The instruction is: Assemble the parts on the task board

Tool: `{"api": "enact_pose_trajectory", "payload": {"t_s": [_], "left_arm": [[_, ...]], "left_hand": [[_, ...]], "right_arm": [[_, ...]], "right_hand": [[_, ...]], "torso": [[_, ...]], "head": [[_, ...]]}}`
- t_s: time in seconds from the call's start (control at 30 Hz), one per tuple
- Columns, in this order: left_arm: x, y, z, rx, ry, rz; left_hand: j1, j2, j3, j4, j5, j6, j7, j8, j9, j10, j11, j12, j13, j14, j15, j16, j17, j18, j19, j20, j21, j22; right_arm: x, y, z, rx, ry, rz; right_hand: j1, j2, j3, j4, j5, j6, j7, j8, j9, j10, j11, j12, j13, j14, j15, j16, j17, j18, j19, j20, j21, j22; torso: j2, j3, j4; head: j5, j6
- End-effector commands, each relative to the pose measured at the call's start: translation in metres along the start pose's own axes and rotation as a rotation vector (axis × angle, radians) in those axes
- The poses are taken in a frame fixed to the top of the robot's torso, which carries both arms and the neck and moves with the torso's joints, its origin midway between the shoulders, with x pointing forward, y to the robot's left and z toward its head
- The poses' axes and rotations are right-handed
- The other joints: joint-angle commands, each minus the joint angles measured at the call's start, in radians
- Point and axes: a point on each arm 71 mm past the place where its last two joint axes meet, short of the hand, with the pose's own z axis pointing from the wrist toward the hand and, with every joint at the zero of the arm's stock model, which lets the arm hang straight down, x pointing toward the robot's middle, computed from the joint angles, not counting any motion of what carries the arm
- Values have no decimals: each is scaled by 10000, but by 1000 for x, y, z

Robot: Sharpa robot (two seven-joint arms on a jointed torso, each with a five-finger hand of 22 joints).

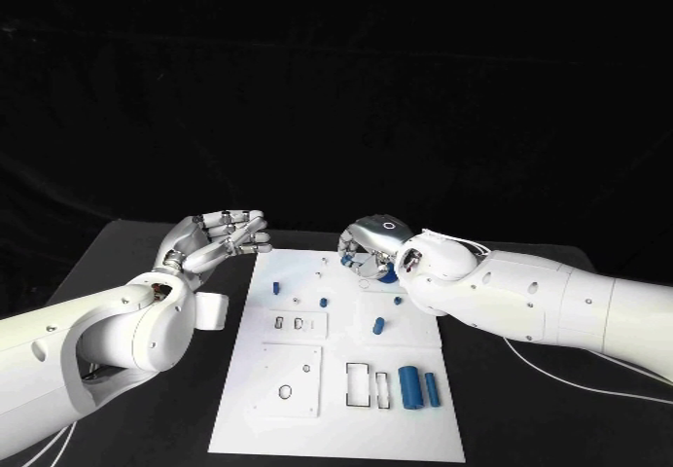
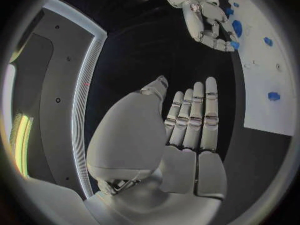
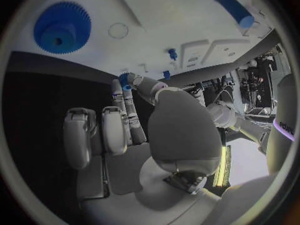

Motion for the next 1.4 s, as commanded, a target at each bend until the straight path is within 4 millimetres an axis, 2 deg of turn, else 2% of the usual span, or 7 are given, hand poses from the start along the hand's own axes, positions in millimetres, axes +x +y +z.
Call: {"api": "enact_pose_trajectory", "payload": {"t_s": [0.03, 0.17, 0.33, 0.43, 0.5, 0.6, 1.4], "left_arm": [[3, -2, 1, 82, 203, -68], [5, -2, 1, 80, 238, -85], [6, -1, 2, 79, 273, -102], [6, -4, 2, 118, 278, -92], [6, -6, 3, 156, 287, -84], [7, -8, 3, 197, 301, -77], [8, -11, 5, 260, 340, -71]], "left_hand": [[-22, -74, 75, -11, -62, -47, 86, -53, -11, -66, 26, -58, -16, 16, 22, 35, 13, 25, 63, 33, 25, 16], [-20, -74, 78, -14, -63, -48, 86, -54, -11, -67, 27, -62, -15, 6, 25, 30, 14, 22, 57, 33, 27, 17], [-20, -74, 78, -14, -63, -48, 86, -54, -11, -67, 27, -62, -15, 6, 25, 30, 14, 22, 57, 33, 27, 17], [-20, -74, 78, -14, -63, -48, 86, -54, -11, -67, 27, -62, -15, 6, 25, 30, 14, 22, 57, 33, 27, 17], [-20, -74, 78, -14, -63, -48, 86, -54, -11, -67, 27, -62, -15, 6, 25, 30, 14, 22, 57, 33, 27, 17], [-20, -74, 78, -14, -63, -48, 86, -54, -11, -67, 27, -62, -15, 6, 25, 30, 14, 22, 57, 33, 27, 17], [-13, -74, 84, -23, -65, -51, 84, -56, -12, -68, 29, -71, -13, -11, 29, 23, 18, 19, 46, 34, 32, 20]], "right_arm": [[-5, -1, 5, 197, -794, 187], [-4, 2, 14, 190, -904, 231], [-1, 5, 19, 185, -846, 272], [2, 6, 22, 182, -719, 294], [4, 7, 23, 172, -615, 299], [7, 8, 24, 162, -439, 323], [18, 8, 33, 536, -100, 167]], "right_hand": [[53, 114, 17, -10, 31, -59, 40, 32, 284, 330, -297, -70, 36, 420, -42, 31, 2, -138, 69, -27, 35, 971], [23, 92, 20, -8, 31, -120, 52, 23, 312, 293, -284, -112, 47, 422, -32, 45, 9, -137, 63, -22, 35, 971], [5, 89, 24, 0, 33, -145, 60, 21, 327, 275, -275, -132, 53, 422, -26, 50, 7, -138, 64, -19, 39, 979], [-11, 79, 19, 4, 28, -159, 64, 22, 338, 267, -270, -143, 58, 422, -21, 53, 7, -141, 70, -15, 46, 992], [-11, 79, 19, 4, 28, -159, 64, 22, 338, 267, -270, -143, 58, 422, -21, 53, 7, -141, 70, -15, 46, 992], [-33, 62, 9, 10, 20, -175, 67, 23, 352, 260, -264, -155, 65, 420, -16, 52, -5, -135, 52, -11, 32, 969], [-104, 31, 6, 39, -3, -281, 94, -1, 398, 183, -234, -222, 83, 405, 10, 40, -66, -113, -15, 9, -22, 885]], "torso": [[36, -1, 28], [52, -4, 46], [85, -27, 140], [97, -31, 171], [151, -44, 175], [174, -53, 208], [255, -79, 242]], "head": [[13, 43], [14, 46], [-29, 46], [-39, 27], [-31, 71], [-54, 28], [-20, 82]]}}
